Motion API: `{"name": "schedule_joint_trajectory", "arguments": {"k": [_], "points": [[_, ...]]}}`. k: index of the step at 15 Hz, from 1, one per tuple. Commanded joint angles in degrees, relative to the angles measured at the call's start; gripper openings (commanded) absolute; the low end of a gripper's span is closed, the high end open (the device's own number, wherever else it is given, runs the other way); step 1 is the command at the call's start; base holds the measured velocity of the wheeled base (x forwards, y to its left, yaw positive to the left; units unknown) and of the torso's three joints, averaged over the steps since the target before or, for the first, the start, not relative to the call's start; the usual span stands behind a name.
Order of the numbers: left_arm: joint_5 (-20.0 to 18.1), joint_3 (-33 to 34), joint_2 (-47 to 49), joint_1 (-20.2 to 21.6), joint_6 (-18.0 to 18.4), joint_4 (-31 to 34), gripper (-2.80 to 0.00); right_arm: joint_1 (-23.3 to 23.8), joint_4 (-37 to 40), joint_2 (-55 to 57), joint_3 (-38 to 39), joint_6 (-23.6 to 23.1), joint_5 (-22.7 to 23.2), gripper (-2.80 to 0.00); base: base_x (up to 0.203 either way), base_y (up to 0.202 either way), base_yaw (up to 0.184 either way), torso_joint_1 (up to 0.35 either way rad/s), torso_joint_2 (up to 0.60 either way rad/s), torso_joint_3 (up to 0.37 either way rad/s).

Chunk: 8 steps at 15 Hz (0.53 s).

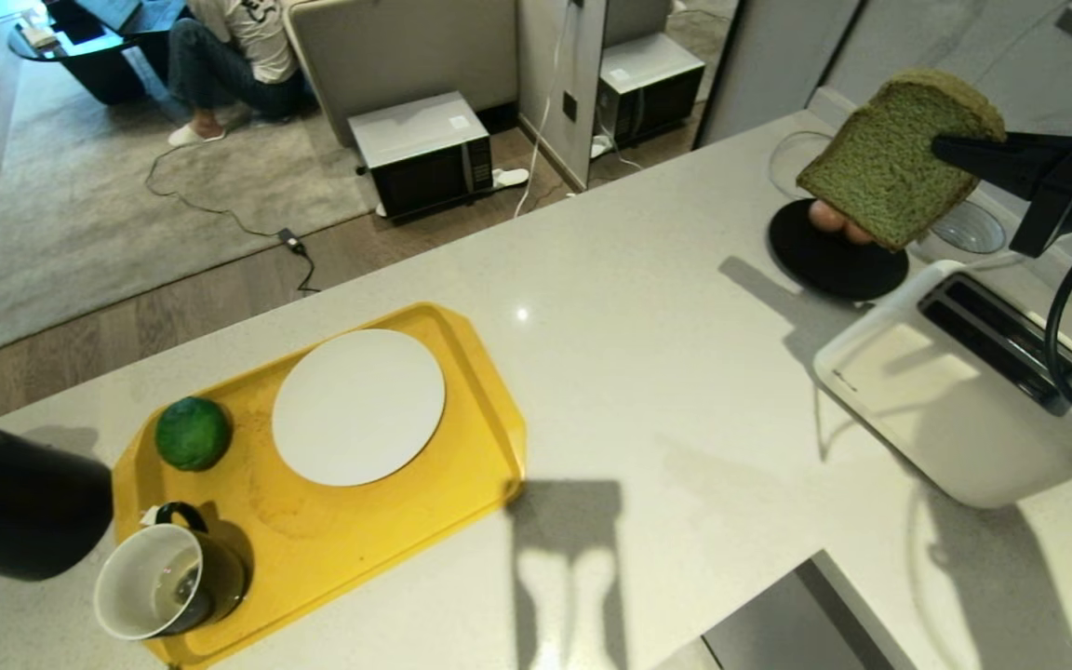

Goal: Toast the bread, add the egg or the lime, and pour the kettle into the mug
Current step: Put the baked bread on a plate

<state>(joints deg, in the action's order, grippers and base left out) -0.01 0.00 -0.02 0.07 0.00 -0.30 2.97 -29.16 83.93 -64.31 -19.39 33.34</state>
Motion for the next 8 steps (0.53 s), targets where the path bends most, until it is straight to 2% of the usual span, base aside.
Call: {"name": "schedule_joint_trajectory", "arguments": {"k": [1, 8], "points": [[0.01, 0.0, -0.06, 0.01, 0.0, -0.04, -2.8, 0.01, -0.2, 0.01, 0.06, -0.12, 0.23, -2.8, 0.001, -0.005, 0.173, 0.007, 0.0, 0.0], [0.01, 0.0, -0.06, 0.01, 0.0, -0.03, -2.8, 0.01, -1.25, 0.62, 0.15, -0.08, 0.41, -2.8, -0.001, -0.007, 0.173, 0.002, 0.0, 0.002]]}}
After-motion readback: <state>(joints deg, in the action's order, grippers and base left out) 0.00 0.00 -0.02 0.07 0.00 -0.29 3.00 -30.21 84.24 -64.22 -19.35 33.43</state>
